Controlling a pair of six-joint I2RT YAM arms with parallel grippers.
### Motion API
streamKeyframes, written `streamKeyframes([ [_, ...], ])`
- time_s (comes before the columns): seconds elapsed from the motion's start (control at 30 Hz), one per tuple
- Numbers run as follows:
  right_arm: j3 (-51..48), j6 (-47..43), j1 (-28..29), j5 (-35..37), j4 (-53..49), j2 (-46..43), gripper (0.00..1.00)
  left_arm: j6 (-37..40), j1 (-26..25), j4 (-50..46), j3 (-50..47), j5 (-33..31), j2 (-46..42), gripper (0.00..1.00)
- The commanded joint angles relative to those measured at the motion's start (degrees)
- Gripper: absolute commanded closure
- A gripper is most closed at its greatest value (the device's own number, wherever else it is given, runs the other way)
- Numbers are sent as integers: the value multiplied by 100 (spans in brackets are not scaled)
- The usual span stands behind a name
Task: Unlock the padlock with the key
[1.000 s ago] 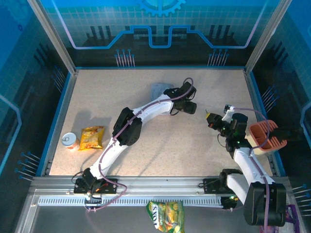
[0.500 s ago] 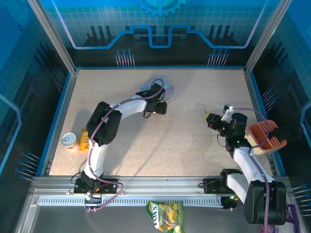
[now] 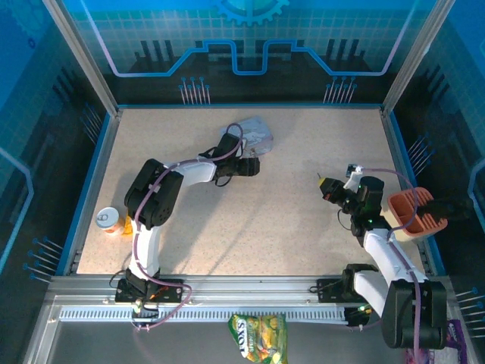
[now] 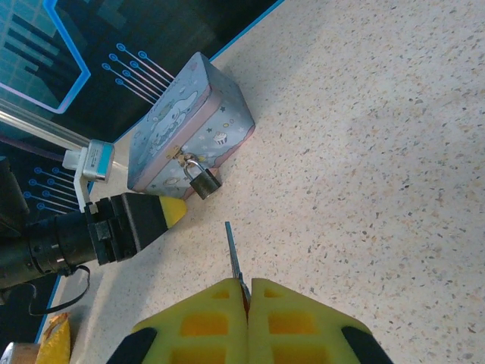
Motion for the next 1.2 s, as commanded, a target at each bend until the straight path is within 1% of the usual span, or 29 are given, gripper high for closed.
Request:
streamKeyframes([
  [0.0,-78,-88,90,-43,93,15,100,-497,-61,759,-100,217,-107,27],
  [0.13,-78,-91,116,-41,92,9,100,-618,-143,663,121,-97,168,29],
  [0.27,-86,-83,135,-36,92,6,100,-765,-157,589,311,-174,393,31],
  [0.5,-85,-92,136,-35,92,-40,100,-654,-253,355,571,-557,627,35],
  [0.6,-91,-75,147,-44,96,-24,100,-808,-265,348,640,-673,736,38],
  [0.77,-82,-84,157,-53,96,-14,100,-1043,-290,475,785,-726,951,41],
  [0.97,-84,-84,178,-79,94,8,100,-1387,-299,379,1074,-608,1261,43],
  [1.17,-77,-95,187,-63,95,-3,100,-1632,-310,155,1354,-645,1418,49],
])
